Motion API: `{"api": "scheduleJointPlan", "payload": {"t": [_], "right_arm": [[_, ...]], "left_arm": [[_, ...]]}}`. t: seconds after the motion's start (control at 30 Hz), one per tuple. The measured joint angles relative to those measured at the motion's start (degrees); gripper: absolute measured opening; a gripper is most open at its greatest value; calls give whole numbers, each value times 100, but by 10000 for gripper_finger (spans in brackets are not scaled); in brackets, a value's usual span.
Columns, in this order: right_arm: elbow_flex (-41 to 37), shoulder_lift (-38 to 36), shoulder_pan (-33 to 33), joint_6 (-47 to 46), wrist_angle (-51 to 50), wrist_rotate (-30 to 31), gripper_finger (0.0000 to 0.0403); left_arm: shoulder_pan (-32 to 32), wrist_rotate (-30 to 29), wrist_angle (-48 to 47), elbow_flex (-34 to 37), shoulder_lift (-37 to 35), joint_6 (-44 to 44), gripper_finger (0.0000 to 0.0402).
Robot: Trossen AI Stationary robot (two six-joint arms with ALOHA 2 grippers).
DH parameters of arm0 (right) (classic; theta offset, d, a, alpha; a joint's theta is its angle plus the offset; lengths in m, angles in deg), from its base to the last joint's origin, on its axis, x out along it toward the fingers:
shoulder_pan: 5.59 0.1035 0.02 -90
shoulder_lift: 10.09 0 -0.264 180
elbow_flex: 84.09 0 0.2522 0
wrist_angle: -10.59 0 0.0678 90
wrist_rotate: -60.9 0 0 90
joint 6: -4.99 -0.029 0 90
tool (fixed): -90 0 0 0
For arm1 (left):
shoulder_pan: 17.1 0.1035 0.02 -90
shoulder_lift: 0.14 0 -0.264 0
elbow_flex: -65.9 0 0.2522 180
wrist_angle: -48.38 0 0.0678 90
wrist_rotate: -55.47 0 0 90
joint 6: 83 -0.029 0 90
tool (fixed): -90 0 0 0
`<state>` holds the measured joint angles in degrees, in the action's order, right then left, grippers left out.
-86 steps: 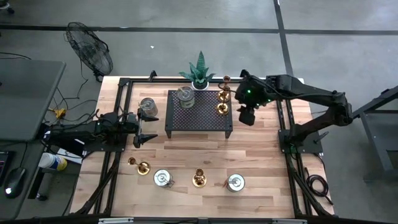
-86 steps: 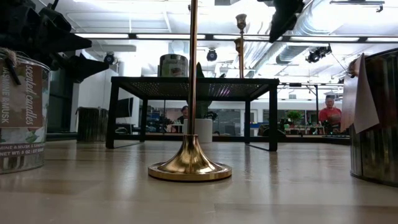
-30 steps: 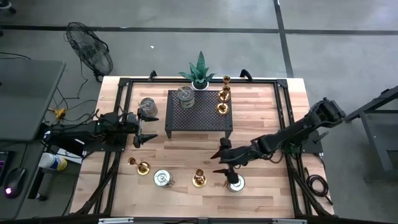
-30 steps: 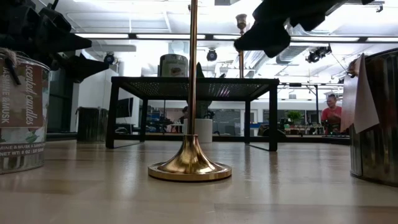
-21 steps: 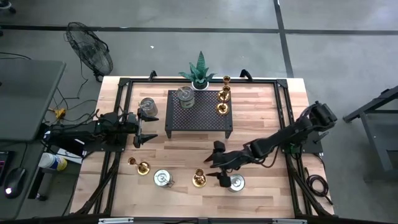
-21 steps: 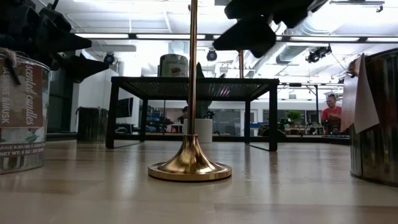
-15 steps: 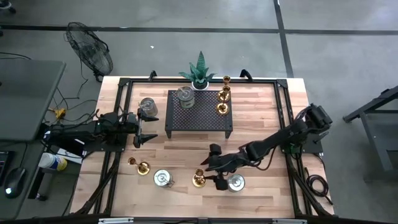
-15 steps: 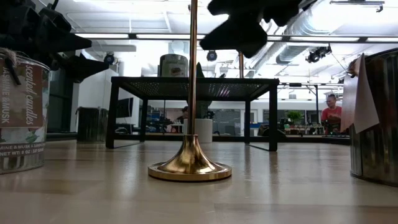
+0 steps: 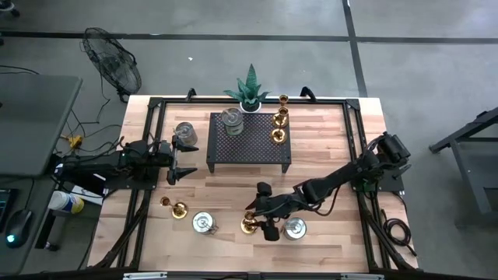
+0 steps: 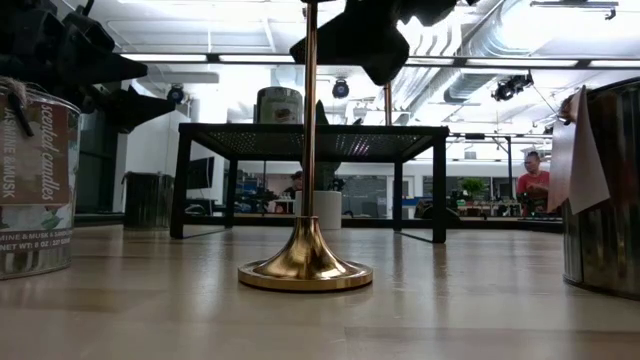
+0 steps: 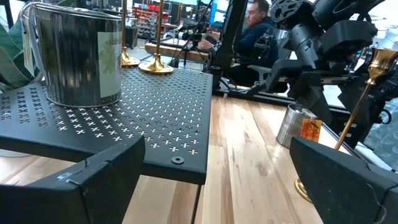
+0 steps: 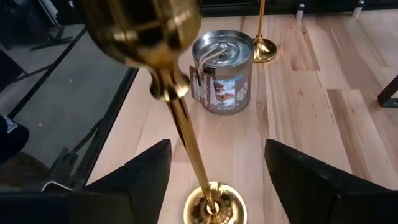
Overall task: Pick & Place candle stick holders
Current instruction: Align the gold candle holder on the shelf with the other gold candle holders
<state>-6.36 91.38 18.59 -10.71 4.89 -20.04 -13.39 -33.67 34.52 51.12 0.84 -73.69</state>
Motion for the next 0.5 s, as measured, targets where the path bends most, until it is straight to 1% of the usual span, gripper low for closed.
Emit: {"api": "scheduleJointPlan", "payload": {"t": [0.17,0.4,0.5], "right_arm": [[0,0,7,-143,-4,-66,210],[0,0,22,-95,-4,-87,148],[0,0,22,-85,-4,-85,128]], "left_arm": [[0,-2,0,0,0,-1,392],[0,-1,0,0,1,1,392],[0,0,0,0,0,0,392]]}}
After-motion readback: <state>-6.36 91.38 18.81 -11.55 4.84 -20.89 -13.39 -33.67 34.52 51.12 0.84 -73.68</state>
